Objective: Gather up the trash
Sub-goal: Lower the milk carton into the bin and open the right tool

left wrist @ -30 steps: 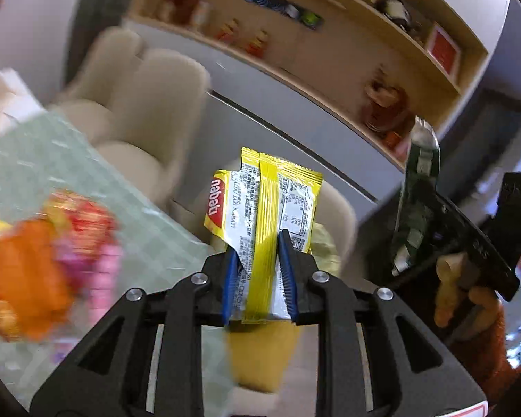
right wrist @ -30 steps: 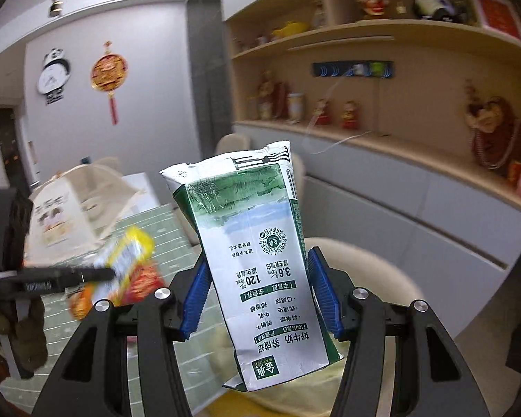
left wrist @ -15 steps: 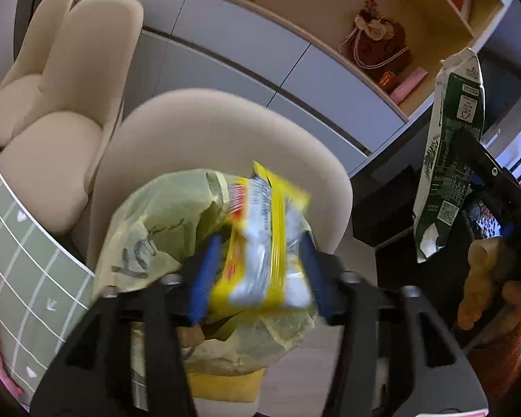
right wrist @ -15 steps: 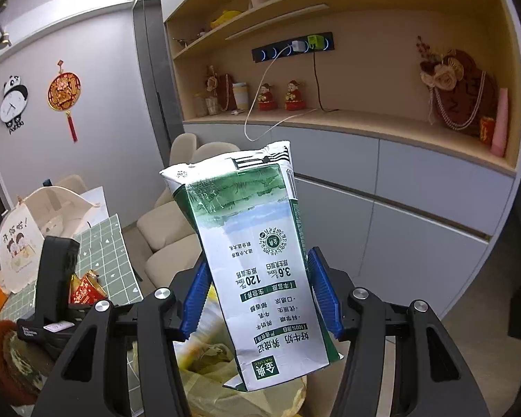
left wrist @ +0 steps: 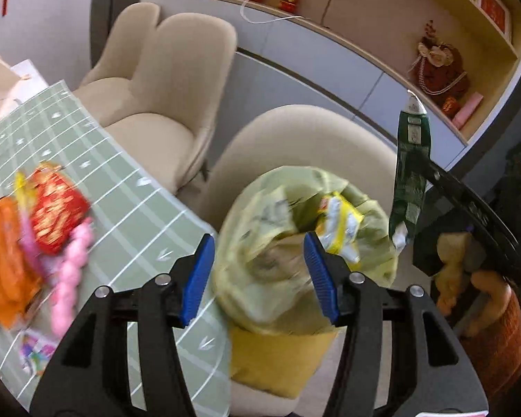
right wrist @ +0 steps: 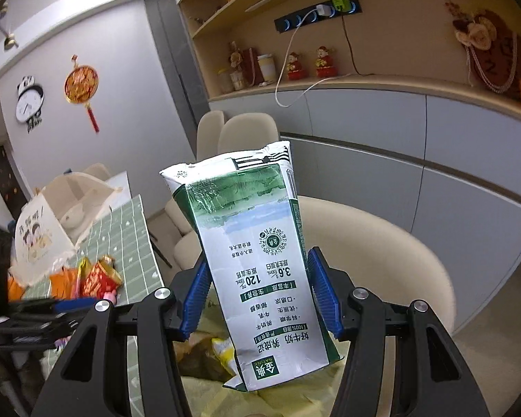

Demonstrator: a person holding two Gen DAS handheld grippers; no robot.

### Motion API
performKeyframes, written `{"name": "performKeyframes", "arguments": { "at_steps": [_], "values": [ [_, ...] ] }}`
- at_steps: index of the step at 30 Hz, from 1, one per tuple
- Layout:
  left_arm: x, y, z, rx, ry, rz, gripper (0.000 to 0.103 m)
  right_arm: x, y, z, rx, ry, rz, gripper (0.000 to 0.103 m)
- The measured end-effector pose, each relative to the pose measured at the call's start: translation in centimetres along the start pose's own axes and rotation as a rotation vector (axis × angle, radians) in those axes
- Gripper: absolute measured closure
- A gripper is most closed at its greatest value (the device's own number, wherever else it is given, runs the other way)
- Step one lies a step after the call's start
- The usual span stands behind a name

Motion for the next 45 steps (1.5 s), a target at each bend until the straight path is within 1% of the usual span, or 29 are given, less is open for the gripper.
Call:
{"name": "performKeyframes", "arguments": {
  "at_steps": [2,4,6,8,11,13,17,20,23,29,32,34,38,41,43,45],
  "values": [
    [0.1,0.8,1.0,-0.020,0.002,0.000,0.053,0.2,-0.4,0.2,-0.023,-0.026,-0.055,0.050],
    [0.3,1.8,2.4,-0.050,0.003,-0.007,0.053,0.3,-0.8,0.8,-0.037,-0.002,-0.128,0.050],
    [0.4,2.6,3.6,-0.069,0.015,-0.009,0.053,0.6,-1.5,1.2,-0.027,0.018,-0.140,0.050],
    [0.5,3.0,4.3,-0.086,0.026,-0.011,0.053,1.3,-2.2,1.3,-0.026,0.005,-0.108,0.050],
    [1.0,3.5,5.5,-0.112,0.048,-0.004,0.053,2.9,-3.5,1.0,0.010,-0.035,-0.019,0.050],
    [1.4,3.8,6.1,-0.118,0.055,-0.001,0.053,4.5,-4.2,0.7,0.029,-0.079,0.058,0.050],
    [1.9,4.1,7.2,-0.124,0.065,0.008,0.053,8.2,-4.9,0.2,0.067,-0.125,0.208,0.050],
    [2.4,4.4,7.9,-0.124,0.077,0.013,0.053,9.8,-4.8,-0.1,0.093,-0.130,0.252,0.050],
    [2.9,5.0,8.4,-0.127,0.076,0.011,0.053,10.6,-4.4,0.0,0.116,-0.119,0.266,0.050],
    [3.8,6.6,10.3,-0.127,0.094,0.010,0.052,9.9,-2.7,1.2,0.105,-0.112,0.223,0.049],
    [4.2,7.9,11.5,-0.119,0.099,0.000,0.051,9.6,-1.5,2.3,0.140,-0.082,0.197,0.049],
    [4.6,9.0,12.6,-0.127,0.095,-0.009,0.051,9.2,-0.8,2.9,0.148,-0.080,0.182,0.048],
    [5.8,11.6,15.9,-0.167,0.108,-0.023,0.051,8.8,1.4,5.1,0.169,-0.055,0.145,0.048],
    [6.6,13.4,18.5,-0.199,0.124,-0.037,0.051,8.5,2.8,7.2,0.158,-0.049,0.131,0.048],
    [7.3,15.0,20.9,-0.232,0.137,-0.054,0.051,8.4,3.5,8.8,0.146,-0.043,0.124,0.048],
    [7.9,16.4,23.7,-0.266,0.161,-0.076,0.051,8.3,4.5,11.2,0.120,-0.033,0.120,0.048]
  ]
}}
Point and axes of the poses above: each gripper's, at about its wrist camera, not at the fingertips, and y roughly against the way its jaws point, z to its left, x to its underside, the point moved 4 cm from there along -y, roughly the way its jaws point, and after that the axes turned 14 degrees about -z, right-handed, at the moved point
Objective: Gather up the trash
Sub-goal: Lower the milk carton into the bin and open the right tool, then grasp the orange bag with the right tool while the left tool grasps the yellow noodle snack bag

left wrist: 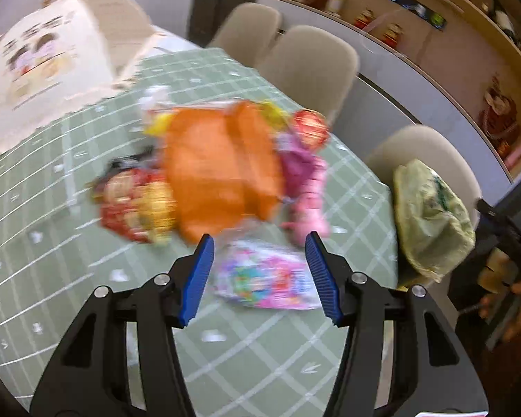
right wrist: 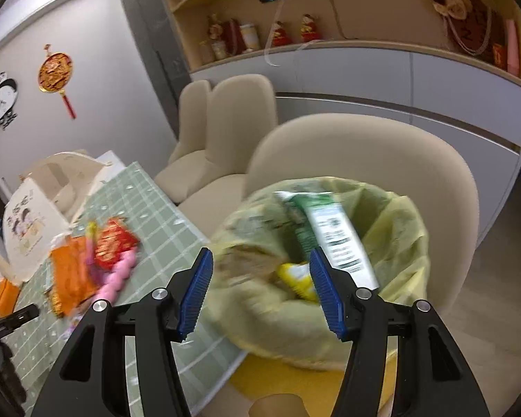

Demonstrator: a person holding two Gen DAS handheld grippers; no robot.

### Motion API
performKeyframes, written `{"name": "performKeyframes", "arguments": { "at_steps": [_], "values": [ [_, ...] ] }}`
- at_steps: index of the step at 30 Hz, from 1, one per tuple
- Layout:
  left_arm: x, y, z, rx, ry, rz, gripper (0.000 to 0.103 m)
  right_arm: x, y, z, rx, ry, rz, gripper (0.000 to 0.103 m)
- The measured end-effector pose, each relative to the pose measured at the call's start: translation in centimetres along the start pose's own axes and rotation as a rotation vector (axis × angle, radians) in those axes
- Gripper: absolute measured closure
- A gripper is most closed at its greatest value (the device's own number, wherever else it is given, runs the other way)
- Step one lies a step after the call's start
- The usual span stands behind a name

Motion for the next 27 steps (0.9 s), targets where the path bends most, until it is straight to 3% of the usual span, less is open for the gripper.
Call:
{"name": "performKeyframes", "arguments": {
  "at_steps": [6,10,15,20,27],
  "values": [
    [0.8,1.0,8.2,-0.067,0.094,-0.036,0.051,1.0,2.9,6.9,-0.075,0.080,0.021,0.048],
    [0.6,0.5,11.2,-0.069,0.110,-0.048,0.051,2.2,4.3,11.0,-0.100,0.171,0.023,0.048],
    [0.2,-0.1,11.8,-0.023,0.151,-0.056,0.051,3.3,4.2,14.7,-0.162,0.229,0.043,0.048],
    [-0.2,0.0,10.8,0.007,0.115,-0.064,0.051,5.2,1.4,17.3,-0.250,0.253,0.149,0.048],
    [0.5,0.6,11.9,-0.018,0.093,-0.041,0.051,9.6,-2.2,21.7,-0.356,0.313,0.284,0.048]
  ]
}}
Point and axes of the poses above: each gripper's, at about its wrist camera, not at the fingertips, and y roughly against the way its jaws point, z to its left, x to its underside, the point moved 4 cm from there along -y, roughly the way its jaws point, and after that the axes turned 14 degrees about -z, right-handed, at the moved point
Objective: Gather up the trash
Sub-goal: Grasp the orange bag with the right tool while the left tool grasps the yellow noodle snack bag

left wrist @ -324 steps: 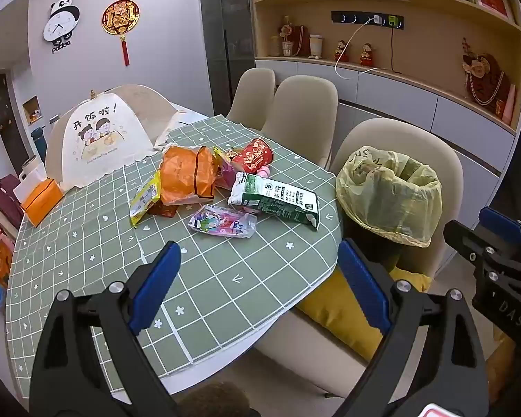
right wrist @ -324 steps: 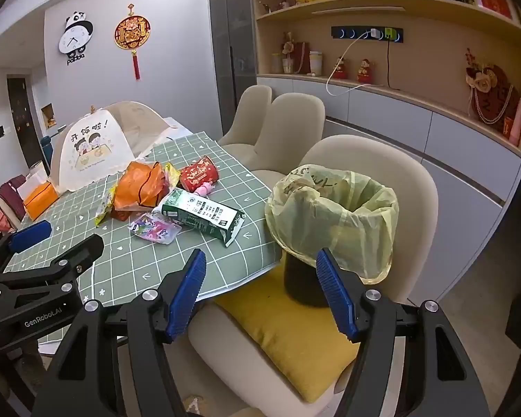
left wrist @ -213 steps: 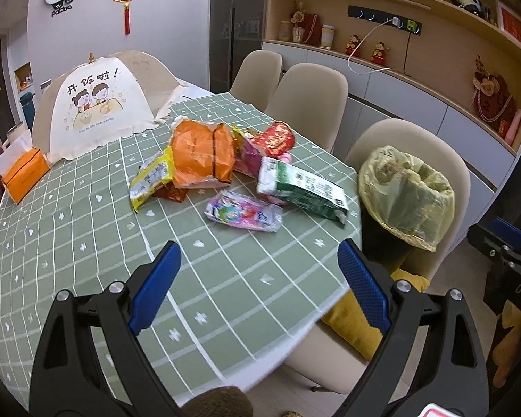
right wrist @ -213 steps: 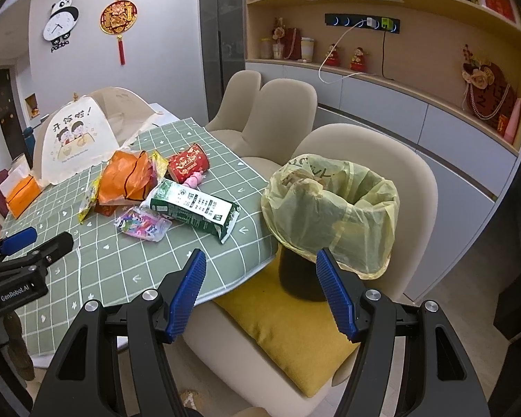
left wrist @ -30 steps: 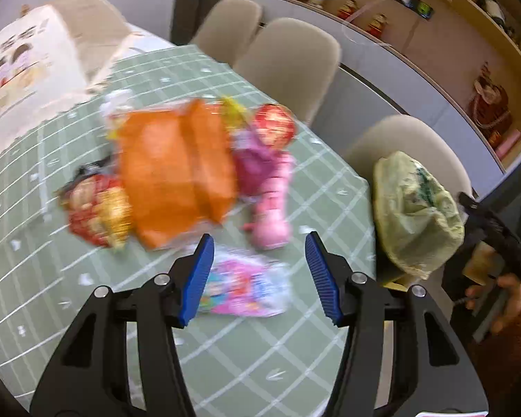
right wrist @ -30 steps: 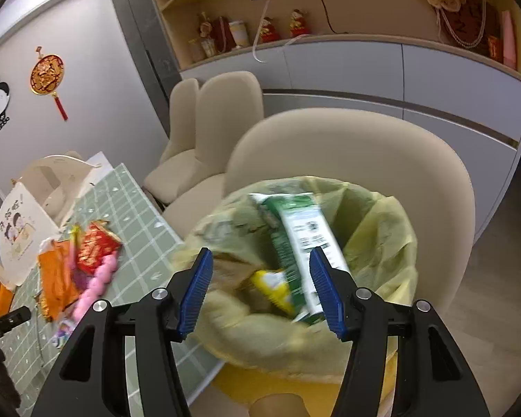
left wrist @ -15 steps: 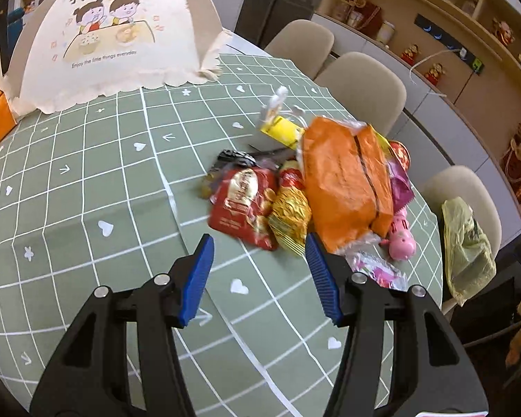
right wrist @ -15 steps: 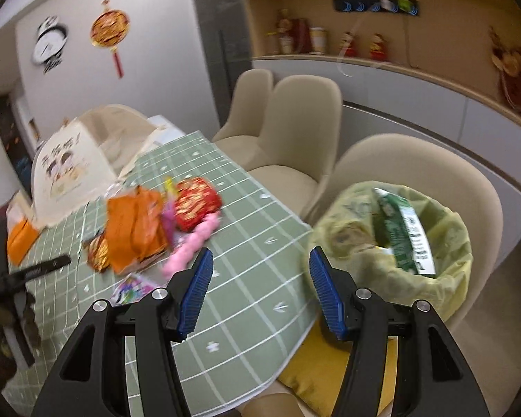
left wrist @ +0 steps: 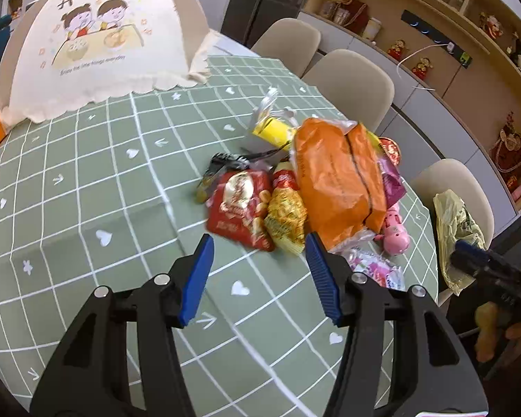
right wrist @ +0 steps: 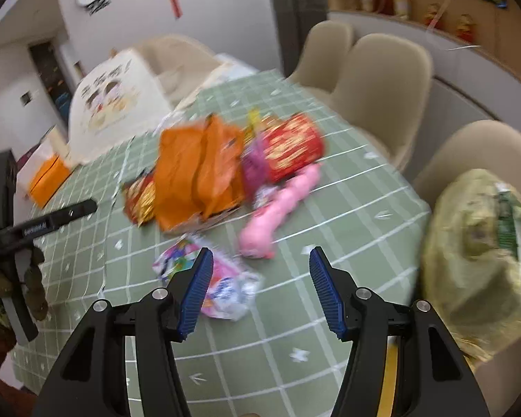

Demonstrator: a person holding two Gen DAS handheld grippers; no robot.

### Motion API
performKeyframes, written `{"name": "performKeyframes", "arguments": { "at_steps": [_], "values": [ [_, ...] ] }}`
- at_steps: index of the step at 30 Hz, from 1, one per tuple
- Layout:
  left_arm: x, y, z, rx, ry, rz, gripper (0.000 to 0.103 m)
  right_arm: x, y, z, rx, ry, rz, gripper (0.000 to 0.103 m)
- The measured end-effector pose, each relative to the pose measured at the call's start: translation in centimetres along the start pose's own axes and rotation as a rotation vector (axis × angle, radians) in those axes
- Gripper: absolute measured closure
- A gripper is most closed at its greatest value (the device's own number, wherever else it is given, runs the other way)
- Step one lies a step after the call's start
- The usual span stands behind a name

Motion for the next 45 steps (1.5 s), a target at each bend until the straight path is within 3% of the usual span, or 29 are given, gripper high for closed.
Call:
{"name": "performKeyframes", "arguments": {
  "at_steps": [5,9,16,19,21,23,27,35,38,45],
  "values": [
    [0.1,-0.2,0.8,-0.006,0.013,0.026,0.051,1.8,-3.6,2.7,-0.096,0.102,0.100,0.048],
    [-0.4,-0.3,0.8,-0.003,0.003,0.017,0.051,0.3,-5.1,3.7,-0.110,0.147,0.081,0.049],
    [-0.4,0.8,1.2,-0.015,0.018,0.008,0.051,-4.4,-10.0,5.0,-0.074,0.182,0.033,0.049],
    [0.1,1.2,1.6,-0.022,0.017,0.017,0.051,-5.1,-13.0,5.4,-0.046,0.165,0.082,0.049],
    [0.4,1.2,1.9,-0.022,0.025,0.022,0.051,-4.7,-15.0,5.2,-0.055,0.126,0.147,0.068],
    [0.5,1.2,2.2,-0.019,0.033,0.025,0.051,-4.5,-15.4,4.9,-0.077,0.069,0.170,0.076],
    [0.9,0.7,2.2,0.004,0.030,0.022,0.051,-5.8,-11.9,4.5,-0.102,0.044,0.072,0.092],
    [1.0,-2.2,0.2,0.094,-0.003,0.047,0.051,-7.5,-3.3,1.1,0.005,-0.034,-0.076,0.096],
    [-0.2,-3.9,-1.4,0.128,-0.065,0.048,0.051,-6.7,-1.1,-0.7,0.024,-0.090,-0.080,0.096],
    [-1.6,-9.7,-3.6,0.058,-0.144,0.097,0.051,-2.6,0.5,-2.9,0.025,-0.206,-0.015,0.096]
  ]
}}
Point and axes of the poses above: each gripper's, at about its wrist camera, not at the fingertips, and y roughly against the way its jaws point, z to its left, x to its underside, the point moved 4 cm from there along -y, roughly the way its jaws point, and after that the axes turned 14 degrees about -z, right-handed, at the moved point
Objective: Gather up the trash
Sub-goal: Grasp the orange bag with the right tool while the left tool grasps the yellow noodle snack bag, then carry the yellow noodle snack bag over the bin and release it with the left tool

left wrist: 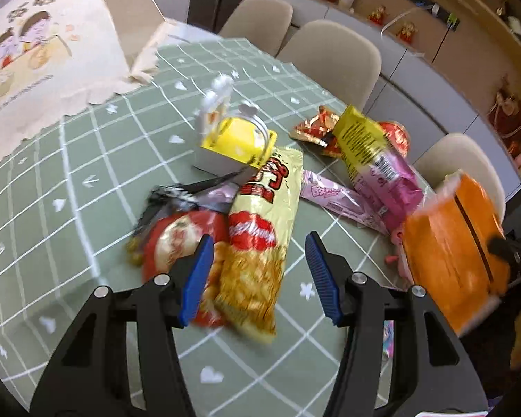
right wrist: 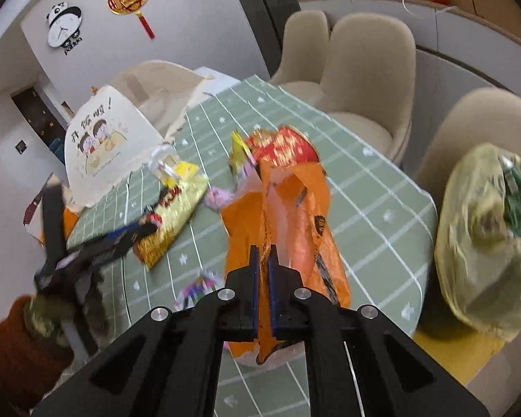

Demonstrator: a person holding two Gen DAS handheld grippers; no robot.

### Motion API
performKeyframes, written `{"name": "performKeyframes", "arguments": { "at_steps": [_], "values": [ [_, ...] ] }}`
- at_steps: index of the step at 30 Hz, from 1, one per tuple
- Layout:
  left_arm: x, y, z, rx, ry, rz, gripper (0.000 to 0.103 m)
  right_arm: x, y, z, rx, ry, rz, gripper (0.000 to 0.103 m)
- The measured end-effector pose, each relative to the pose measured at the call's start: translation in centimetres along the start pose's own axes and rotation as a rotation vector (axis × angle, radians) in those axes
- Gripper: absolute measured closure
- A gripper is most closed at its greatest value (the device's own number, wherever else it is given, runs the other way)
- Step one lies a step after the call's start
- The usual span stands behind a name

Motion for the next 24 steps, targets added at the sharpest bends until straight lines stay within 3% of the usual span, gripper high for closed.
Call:
{"name": "performKeyframes", "arguments": {
  "at_steps": [1,5,14,24],
  "values": [
    [0.1,-0.7,-0.2,-0.015,-0.006,0.018,0.051,0.3,0.2,-0.1,0.003,0.008,0.007,0.096],
    [0.3,-1.8,-0.2,-0.032,0.019,0.059,0.073,1.0,0.6,-0.1,0.008,0.015,0.017,0.096],
    [0.6,3.6,-1.0,0.045,0.100,0.028,0.075,0.5,2.4,1.0,-0.013,0.031,-0.039,0.096],
    [-2.9,10.9,-4.4,0.059,0.092,-0.110,0.075,-3.1,7.7,1.8,-0.043,0.102,-0.177,0.096]
  ]
}}
Point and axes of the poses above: each gripper's, at about its wrist camera, not at the fingertips, and y roughly against the way its jaws point, z to its left, x to its underside, the point moved 4 cm from there along -y, roughly the way its jaws point, and after that the axes turned 14 degrees about -z, right-handed, at the moved point
